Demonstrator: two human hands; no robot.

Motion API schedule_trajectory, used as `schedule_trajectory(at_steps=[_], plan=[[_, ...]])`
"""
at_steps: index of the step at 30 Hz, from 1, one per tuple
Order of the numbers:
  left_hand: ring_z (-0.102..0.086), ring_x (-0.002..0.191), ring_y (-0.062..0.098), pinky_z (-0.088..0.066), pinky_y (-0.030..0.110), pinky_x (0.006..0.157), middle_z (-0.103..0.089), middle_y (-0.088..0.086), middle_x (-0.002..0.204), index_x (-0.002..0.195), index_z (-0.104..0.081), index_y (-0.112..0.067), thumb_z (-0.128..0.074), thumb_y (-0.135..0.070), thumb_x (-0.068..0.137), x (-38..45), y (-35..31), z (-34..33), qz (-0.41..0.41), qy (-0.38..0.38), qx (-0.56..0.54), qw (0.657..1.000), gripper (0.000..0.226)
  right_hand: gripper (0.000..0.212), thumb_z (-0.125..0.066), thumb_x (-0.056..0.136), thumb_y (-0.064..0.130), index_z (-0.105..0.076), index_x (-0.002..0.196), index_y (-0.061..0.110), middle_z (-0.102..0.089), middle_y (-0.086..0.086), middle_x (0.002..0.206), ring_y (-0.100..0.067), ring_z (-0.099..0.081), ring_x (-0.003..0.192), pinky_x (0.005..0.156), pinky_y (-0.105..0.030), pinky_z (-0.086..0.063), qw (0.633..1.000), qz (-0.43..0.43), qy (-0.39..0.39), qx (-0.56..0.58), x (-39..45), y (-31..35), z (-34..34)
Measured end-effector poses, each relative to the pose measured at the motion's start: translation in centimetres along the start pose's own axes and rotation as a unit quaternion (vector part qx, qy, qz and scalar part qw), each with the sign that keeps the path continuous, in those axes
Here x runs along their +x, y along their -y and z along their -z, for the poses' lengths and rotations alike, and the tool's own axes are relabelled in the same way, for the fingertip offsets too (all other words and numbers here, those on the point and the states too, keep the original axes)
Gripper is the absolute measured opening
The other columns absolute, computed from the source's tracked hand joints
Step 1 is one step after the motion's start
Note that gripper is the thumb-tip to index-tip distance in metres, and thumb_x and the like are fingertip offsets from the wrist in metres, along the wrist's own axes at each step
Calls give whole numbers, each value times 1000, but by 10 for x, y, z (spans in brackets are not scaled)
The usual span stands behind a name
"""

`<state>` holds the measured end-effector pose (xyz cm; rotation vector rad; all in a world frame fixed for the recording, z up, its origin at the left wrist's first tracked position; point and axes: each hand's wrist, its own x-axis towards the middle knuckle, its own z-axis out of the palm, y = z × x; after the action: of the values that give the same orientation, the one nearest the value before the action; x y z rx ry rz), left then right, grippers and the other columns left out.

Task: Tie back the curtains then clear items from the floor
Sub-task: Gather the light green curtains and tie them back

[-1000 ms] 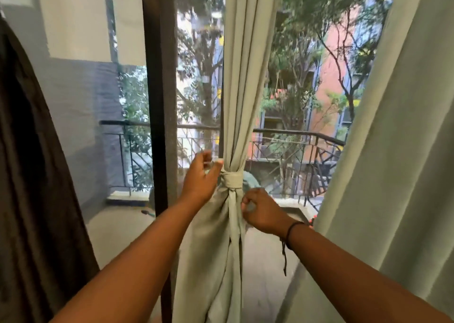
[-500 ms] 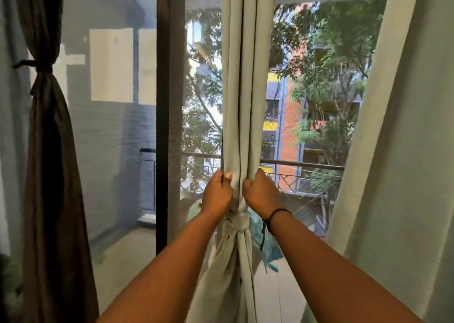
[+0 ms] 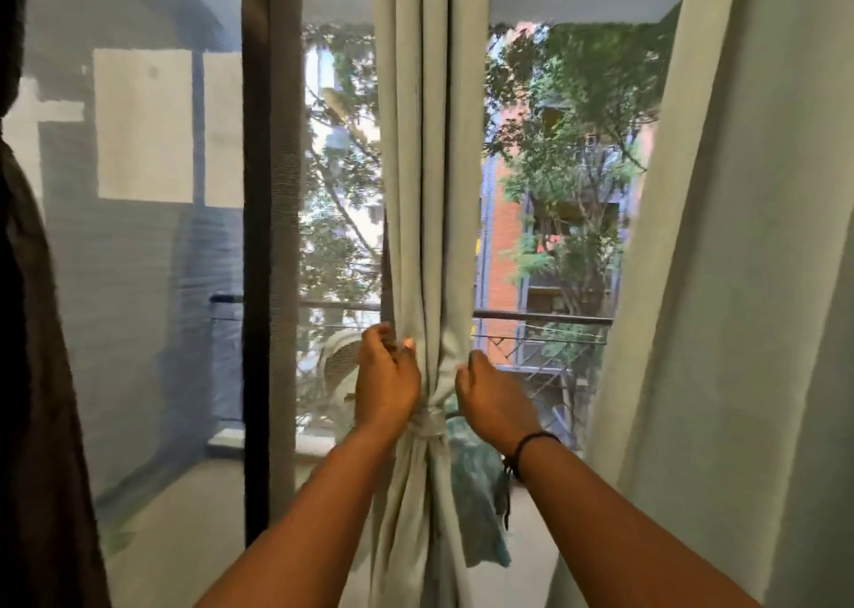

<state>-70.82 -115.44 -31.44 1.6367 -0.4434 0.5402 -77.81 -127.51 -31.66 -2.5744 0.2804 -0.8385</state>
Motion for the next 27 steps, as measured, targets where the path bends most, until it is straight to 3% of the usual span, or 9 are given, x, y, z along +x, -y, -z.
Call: schedule_trajectory(at_steps=[2,4,7,9,13,17,22,27], plan=[[-49,120,26,-40,48,101,-50,7,131,134,-33,-19,-55,-26,90,-5,-1,-16,-82,-38,6,996,50,14,-45,93,34,-40,98,23,-59,-5,87,-33,-60,86,63,-35,-41,999,13,-2,-34,-1,-14,6],[-32,135,26,-24,46,109,-36,9,146,141,-22,-20,-57,-24,87,-15,-7,-31,-200,-46,58,977,64,15,-45,92,35,-44,99,21,-63,-6,93,-31,-59,87,65,-34,-40,996,-5,-36,-76,-4,-29,18],[-19,141,27,-15,42,111,-22,6,151,142,-21,-19,-52,-32,82,-29,-19,-56,-335,-2,108,936,69,15,-46,87,32,-49,99,23,-64,-3,93,-27,-59,91,72,-36,-44,980,-37,-122,-151,-18,-57,39],[-21,141,25,-18,44,111,-22,5,151,141,-26,-19,-49,-34,79,-39,-27,-76,-386,37,115,915,68,13,-48,83,28,-51,96,25,-64,-1,92,-28,-59,90,74,-38,-46,971,-33,-150,-184,-32,-76,52],[-27,141,26,-31,50,108,-26,9,154,144,-20,-22,-47,-44,80,-59,-60,-121,-360,127,59,922,73,7,-48,79,27,-50,85,29,-60,4,79,-22,-59,75,61,-34,-45,964,18,-165,-205,-64,-108,86],[-13,146,25,-28,52,111,-7,6,159,150,-2,-29,-32,-63,80,-63,-106,-170,-309,191,27,931,84,14,-46,79,33,-57,88,29,-62,10,77,-13,-58,72,58,-24,-44,951,11,-197,-239,-78,-142,139],[-3,147,23,-25,49,114,6,3,160,148,16,-30,-46,-54,89,-47,-184,-224,-309,190,-4,932,88,18,-53,77,27,-59,94,26,-62,7,87,-14,-59,78,66,-28,-51,922,-18,-279,-267,-70,-196,217],[-12,146,25,-30,51,110,2,3,160,147,19,-31,-50,-45,91,-20,-267,-252,-329,129,-11,935,89,35,-57,83,35,-52,115,22,-53,2,113,-18,-53,100,84,-28,-44,919,-29,-304,-251,-38,-226,308]])
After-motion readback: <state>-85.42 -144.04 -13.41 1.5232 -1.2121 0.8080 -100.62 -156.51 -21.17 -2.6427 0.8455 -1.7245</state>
